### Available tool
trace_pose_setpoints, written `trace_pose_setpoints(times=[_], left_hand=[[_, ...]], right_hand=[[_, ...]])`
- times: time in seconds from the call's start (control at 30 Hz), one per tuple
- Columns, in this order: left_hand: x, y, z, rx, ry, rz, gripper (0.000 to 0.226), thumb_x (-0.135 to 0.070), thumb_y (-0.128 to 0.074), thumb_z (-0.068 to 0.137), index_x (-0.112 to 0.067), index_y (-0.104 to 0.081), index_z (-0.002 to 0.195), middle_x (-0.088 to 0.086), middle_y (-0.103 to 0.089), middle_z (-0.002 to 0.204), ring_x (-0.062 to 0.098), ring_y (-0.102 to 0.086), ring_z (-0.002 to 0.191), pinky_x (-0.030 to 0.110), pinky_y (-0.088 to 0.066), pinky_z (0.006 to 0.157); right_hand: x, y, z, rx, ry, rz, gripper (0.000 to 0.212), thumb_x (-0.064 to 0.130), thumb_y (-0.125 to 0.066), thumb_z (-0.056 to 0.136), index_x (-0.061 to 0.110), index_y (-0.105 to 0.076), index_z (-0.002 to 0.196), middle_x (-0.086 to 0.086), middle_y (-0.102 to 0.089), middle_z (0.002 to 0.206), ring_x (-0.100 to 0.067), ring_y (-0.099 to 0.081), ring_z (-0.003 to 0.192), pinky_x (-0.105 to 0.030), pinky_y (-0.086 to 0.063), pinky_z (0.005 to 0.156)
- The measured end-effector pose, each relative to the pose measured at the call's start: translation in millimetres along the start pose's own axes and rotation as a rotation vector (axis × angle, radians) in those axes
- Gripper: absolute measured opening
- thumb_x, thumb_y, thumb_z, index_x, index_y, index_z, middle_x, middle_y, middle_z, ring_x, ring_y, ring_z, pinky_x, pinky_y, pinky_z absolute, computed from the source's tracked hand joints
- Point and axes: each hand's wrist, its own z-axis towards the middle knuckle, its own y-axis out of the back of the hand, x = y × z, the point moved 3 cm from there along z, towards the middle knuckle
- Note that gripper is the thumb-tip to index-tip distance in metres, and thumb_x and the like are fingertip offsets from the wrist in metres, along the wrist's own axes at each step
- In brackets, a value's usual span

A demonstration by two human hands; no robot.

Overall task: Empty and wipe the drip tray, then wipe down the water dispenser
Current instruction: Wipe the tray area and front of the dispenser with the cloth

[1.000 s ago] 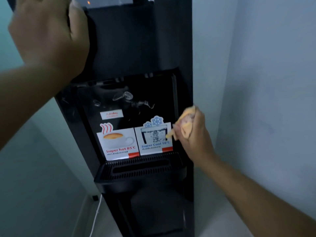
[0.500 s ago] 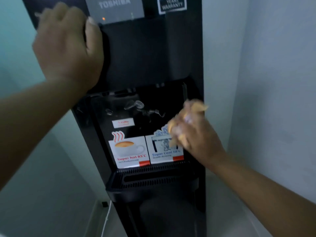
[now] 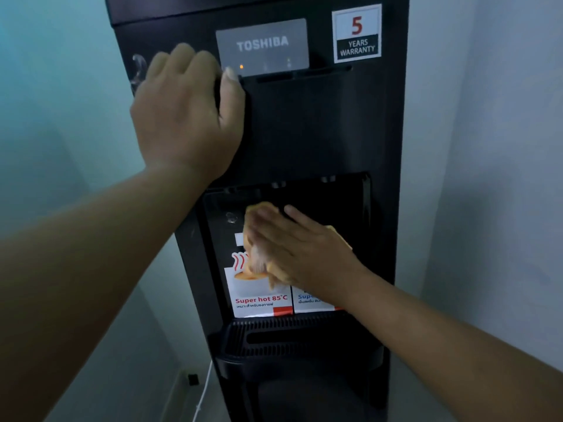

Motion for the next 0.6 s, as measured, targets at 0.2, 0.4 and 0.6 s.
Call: trace_pose_setpoints(times=[0.2, 0.4, 0.6], left_hand=[[-3.9, 6.0, -0.9, 0.004, -0.001, -0.024, 0.038, -0.037, -0.033, 0.098, -0.010, -0.056, 0.085, 0.001, -0.042, 0.085, 0.018, -0.034, 0.080, 0.028, -0.017, 0.065], [-4.5, 7.7, -1.6, 0.004, -0.007, -0.027, 0.038, -0.039, -0.034, 0.098, -0.010, -0.056, 0.085, 0.009, -0.054, 0.088, 0.026, -0.043, 0.082, 0.031, -0.020, 0.065], [-6.5, 10.6, -3.8, 0.008, 0.000, -0.034, 0.040, -0.039, -0.033, 0.096, -0.010, -0.057, 0.084, 0.006, -0.052, 0.085, 0.026, -0.046, 0.081, 0.034, -0.024, 0.064]], right_hand=[[-31.4, 14.4, -42.6, 0.014, -0.053, -0.109, 0.055, 0.025, -0.059, 0.096, 0.005, -0.042, 0.144, -0.013, -0.038, 0.152, -0.027, -0.035, 0.141, -0.043, -0.034, 0.114], [35.3, 0.3, 48.7, 0.064, 0.029, -0.094, 0.064, 0.038, -0.047, 0.090, 0.008, -0.037, 0.146, -0.008, -0.041, 0.152, -0.023, -0.037, 0.141, -0.037, -0.027, 0.116], [-6.0, 8.5, -18.9, 0.223, 0.335, -0.269, 0.049, 0.025, -0.031, 0.101, 0.014, -0.036, 0.149, -0.002, -0.034, 0.156, -0.017, -0.031, 0.144, -0.035, -0.026, 0.119]])
